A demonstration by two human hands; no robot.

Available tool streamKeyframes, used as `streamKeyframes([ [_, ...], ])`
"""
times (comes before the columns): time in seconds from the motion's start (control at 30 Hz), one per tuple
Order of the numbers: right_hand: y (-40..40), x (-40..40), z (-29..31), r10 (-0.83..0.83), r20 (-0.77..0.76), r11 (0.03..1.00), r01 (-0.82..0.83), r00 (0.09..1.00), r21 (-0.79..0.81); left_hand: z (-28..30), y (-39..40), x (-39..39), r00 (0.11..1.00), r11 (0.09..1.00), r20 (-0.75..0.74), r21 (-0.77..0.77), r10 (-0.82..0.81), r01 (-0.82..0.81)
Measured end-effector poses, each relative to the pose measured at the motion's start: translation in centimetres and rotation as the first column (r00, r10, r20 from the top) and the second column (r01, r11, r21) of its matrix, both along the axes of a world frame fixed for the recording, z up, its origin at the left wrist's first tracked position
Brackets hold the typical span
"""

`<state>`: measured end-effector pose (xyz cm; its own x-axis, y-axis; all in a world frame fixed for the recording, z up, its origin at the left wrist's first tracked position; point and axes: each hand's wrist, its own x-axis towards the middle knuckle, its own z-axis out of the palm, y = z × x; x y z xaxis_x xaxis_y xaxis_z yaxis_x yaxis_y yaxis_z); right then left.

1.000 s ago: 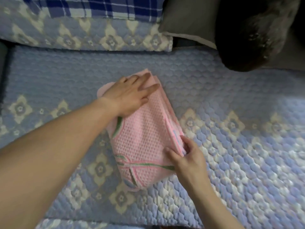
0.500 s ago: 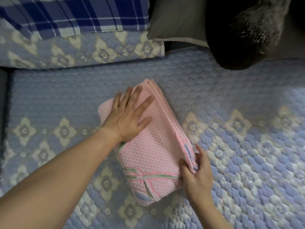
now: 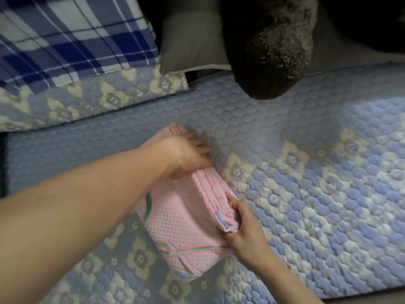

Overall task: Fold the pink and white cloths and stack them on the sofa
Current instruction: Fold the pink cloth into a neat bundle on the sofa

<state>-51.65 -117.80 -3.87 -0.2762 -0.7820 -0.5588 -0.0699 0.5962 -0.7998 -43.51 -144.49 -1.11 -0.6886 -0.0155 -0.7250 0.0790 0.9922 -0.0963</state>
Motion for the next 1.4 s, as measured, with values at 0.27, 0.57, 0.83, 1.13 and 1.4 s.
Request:
streamKeyframes([
  [0.27, 0.9, 0.0, -0.5, 0.004, -0.127, 0.999, -0.009, 0.992, -0.038, 2.5, -2.8, -0.3, 0.993, 0.981, -0.044, 0.152, -0.113, 0.118],
  [0.57, -2.1, -1.7, 0.2, -0.095, 0.003, 0.984, 0.093, 0.995, 0.154, 0.7, 0.8, 4.3, 0.777, 0.897, -0.492, 0.019, 0.392, -0.441],
  [0.83, 0.2, 2.5, -0.9, -0.624, -0.042, 0.725, 0.598, 0.78, 0.341, -4.3, 0.2, 4.0, 0.684, 0.726, -0.251, 0.155, 0.685, -0.67],
  [1.13, -0.4, 4.1, -0.8, -0.754, 0.456, 0.638, 0.692, 0.472, 0.339, -3.4, -3.9, 5.3, -0.109, -0.071, -0.053, 0.479, 0.993, -0.875],
  [1.4, -4.3, 6.8, 2.3, -0.508, 0.54, 0.861, 0.387, 0.671, 0.329, 0.0, 1.7, 21.9, -0.505, -0.466, -0.054, 0.313, 0.861, -0.828],
])
